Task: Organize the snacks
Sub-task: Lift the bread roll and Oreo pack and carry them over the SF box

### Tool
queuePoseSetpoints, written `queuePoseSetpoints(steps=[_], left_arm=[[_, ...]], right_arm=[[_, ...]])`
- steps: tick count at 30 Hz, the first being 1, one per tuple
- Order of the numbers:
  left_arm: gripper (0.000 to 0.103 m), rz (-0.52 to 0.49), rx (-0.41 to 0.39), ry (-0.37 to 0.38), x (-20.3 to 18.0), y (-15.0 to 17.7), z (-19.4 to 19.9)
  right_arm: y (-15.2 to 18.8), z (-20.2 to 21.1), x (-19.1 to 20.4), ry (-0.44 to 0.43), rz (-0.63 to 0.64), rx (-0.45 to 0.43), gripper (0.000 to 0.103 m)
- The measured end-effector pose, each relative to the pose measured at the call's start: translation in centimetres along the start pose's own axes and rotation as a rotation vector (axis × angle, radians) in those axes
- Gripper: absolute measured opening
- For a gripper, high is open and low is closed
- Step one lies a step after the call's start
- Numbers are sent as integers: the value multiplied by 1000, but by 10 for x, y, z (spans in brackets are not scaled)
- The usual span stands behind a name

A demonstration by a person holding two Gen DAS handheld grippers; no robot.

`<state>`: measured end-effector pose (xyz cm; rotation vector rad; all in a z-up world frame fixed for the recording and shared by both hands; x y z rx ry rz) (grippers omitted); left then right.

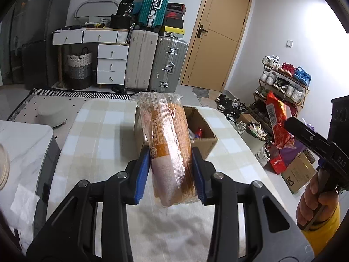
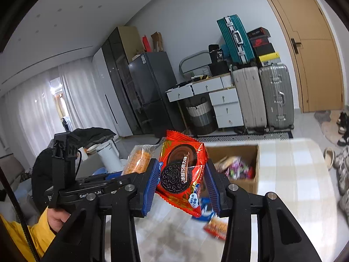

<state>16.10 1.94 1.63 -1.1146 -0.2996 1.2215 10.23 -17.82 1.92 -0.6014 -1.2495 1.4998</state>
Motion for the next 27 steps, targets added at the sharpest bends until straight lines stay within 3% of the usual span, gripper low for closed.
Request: queuePoseSetpoints(steps=[12, 19, 27], left_arm=[[34, 18, 55, -48, 32, -81, -85], [34, 44, 152, -27, 44, -100, -164], [34, 12, 262, -11, 51, -99, -243]], right_arm=[[-65, -81, -15, 77, 43, 56, 43], [-77, -141, -34, 156, 60, 127, 43], [-69, -211, -54, 196, 100, 236, 43]])
Point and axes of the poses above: each gripper's, at about its wrist camera, not at the fingertips, and z roughly against the way its jaws point, x to its left, y to its underside, the point moved 3 cm from there along -z, roughly the way its jaws point, and after that the axes turned 13 degrees about y, right-handed, at the moved point
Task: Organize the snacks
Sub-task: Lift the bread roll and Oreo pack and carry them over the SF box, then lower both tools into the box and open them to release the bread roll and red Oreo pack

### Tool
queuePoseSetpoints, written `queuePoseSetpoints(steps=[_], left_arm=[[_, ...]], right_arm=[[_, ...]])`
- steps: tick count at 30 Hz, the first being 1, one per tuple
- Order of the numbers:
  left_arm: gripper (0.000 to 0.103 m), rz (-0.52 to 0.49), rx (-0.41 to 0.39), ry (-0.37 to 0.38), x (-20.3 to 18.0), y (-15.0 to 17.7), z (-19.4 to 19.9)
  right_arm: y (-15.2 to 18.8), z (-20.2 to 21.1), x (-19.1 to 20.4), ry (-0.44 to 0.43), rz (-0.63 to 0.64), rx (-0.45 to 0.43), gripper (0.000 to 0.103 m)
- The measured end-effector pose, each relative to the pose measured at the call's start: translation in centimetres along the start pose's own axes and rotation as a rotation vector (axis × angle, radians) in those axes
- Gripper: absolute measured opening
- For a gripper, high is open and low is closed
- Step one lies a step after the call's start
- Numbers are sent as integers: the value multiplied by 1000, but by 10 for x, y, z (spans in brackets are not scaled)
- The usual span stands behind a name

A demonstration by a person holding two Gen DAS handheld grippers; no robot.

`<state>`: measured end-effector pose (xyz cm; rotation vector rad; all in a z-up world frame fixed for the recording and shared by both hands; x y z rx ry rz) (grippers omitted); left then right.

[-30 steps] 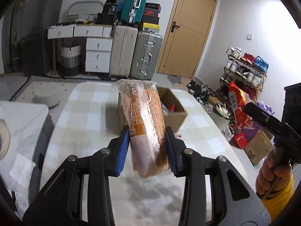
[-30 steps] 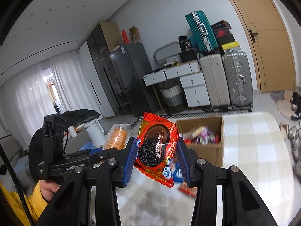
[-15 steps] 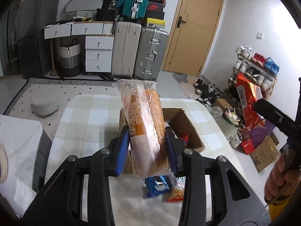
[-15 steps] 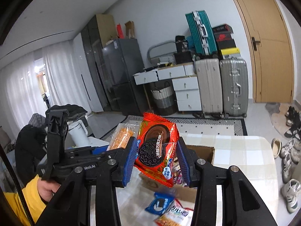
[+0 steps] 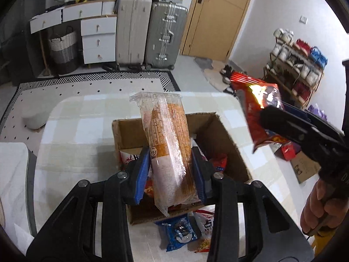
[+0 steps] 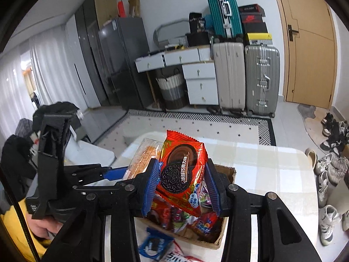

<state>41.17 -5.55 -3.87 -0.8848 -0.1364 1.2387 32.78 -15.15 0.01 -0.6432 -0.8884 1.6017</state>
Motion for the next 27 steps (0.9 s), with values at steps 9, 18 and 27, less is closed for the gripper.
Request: queuePoseSetpoints(steps=[9, 18, 27], left_arm=[[34, 2, 82, 9, 13, -10, -58], [34, -3, 140, 24, 24, -12, -90], [38, -16, 115, 10, 28, -24, -89]], right_arm=[[13, -63, -15, 22, -15, 118, 43], [32, -95, -19, 36, -5, 189, 43], [40, -101, -19, 45, -9, 214, 43]])
Point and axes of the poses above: each gripper's, at about its wrist camera, not at the fingertips, and z roughly against the way its jaws point, x to its left, y to its underside, the point moved 3 cm from there along -z, roughly the way its jaws point, and after that the axes turned 13 degrees about y, right-handed, at the moved point
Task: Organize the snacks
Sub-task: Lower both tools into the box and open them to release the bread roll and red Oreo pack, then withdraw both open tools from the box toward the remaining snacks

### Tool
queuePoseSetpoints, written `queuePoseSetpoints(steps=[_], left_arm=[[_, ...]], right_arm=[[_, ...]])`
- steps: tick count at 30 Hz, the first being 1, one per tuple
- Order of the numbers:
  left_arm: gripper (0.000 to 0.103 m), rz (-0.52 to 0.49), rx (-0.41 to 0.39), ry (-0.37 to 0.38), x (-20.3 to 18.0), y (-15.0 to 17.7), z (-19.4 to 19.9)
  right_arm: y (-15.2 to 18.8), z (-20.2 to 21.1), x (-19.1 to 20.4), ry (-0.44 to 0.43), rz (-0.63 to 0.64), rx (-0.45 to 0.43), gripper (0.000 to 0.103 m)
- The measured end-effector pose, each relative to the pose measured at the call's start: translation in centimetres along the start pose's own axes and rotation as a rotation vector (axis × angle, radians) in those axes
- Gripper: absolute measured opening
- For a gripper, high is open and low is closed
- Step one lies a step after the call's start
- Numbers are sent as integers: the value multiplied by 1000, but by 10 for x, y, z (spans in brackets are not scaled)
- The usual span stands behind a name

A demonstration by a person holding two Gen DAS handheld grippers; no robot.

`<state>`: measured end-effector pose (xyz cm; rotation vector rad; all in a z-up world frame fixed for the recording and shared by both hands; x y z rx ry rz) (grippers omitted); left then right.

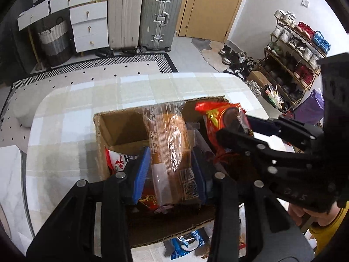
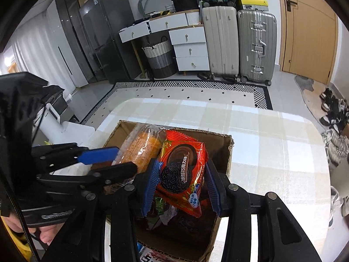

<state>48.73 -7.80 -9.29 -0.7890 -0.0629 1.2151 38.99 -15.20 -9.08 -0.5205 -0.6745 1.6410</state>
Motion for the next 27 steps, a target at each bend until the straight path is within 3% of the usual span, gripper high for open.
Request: queuePoseSetpoints(steps=[5, 20, 27], left_arm=[[48, -13, -26, -20, -2, 7, 22], [48, -26, -64, -32, -15, 30, 70], [51, -31, -92, -42, -26, 38, 96]], right_arm=[[3, -4, 1, 4, -3, 21, 43], [2, 12, 8, 42, 24, -22, 44], [3, 40, 12, 47, 19, -58, 44]])
Point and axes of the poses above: each gripper's, at about its wrist camera, not at the fingertips, and z roughly against the way its jaws point, x to its left, y to its underside, the point moved 3 cm from there along -z, roughly the way its jaws point, and after that the axes turned 13 degrees about y, right-handed, at the moved point
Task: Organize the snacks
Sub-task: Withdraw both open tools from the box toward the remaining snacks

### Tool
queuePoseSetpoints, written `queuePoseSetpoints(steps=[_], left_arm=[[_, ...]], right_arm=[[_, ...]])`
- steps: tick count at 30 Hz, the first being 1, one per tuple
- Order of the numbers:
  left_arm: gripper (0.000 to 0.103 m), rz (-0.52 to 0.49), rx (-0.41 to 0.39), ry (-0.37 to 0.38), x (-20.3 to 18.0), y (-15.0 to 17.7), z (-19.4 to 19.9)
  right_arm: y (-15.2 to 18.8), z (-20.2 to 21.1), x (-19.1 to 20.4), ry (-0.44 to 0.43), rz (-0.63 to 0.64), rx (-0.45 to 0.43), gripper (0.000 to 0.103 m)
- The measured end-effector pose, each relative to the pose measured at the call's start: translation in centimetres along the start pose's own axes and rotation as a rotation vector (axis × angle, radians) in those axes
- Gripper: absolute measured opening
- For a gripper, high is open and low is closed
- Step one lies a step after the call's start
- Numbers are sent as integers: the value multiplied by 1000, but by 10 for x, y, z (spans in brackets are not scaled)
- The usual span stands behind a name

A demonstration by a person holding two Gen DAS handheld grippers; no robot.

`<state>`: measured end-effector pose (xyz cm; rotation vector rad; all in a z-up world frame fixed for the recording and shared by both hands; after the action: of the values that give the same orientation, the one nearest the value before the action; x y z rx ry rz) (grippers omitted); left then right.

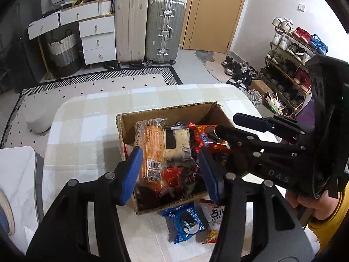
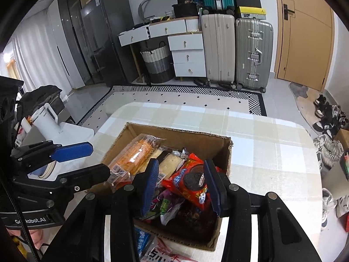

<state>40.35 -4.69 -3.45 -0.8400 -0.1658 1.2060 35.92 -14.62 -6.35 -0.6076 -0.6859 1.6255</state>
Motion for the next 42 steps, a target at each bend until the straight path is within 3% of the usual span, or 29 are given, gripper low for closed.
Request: queuePoseSetpoints(steps=[7, 12, 15, 21, 25, 28, 36, 42], left_arm=[[60, -23, -57, -15, -21, 4, 43], [76, -58, -113, -41, -46, 6, 81], [78, -77, -156, -59, -59, 8, 105], [82, -88, -228, -77, -84, 22, 161], [86, -102, -301, -92, -103, 40, 206], [103, -99, -367, -111, -107, 55, 234], [102, -68, -495, -136, -115, 111, 311], [102, -82, -544, -186, -129, 166, 340]], right_arm=[[-3, 51, 3, 1, 7, -91, 47], [-2, 102, 6, -2, 8, -187, 50], [1, 130, 7, 12, 4, -229, 53], [15, 192, 9, 8, 3, -320, 74], [30, 239, 20, 41, 33, -414, 91], [48, 278, 30, 94, 80, -505, 101], [94, 345, 45, 58, 53, -613, 102], [138, 361, 56, 37, 13, -639, 102]])
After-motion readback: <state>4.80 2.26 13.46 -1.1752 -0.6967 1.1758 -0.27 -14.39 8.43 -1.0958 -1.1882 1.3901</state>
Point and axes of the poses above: each gripper's, at about its wrist camera, not at the fingertips, and z roughly against the way its jaws point, x to its left, y to its underside, the point moved 3 cm from there along -z, roughly the way its jaws point, and after that the axes turned 13 degrees about y, right-handed, at the moved point
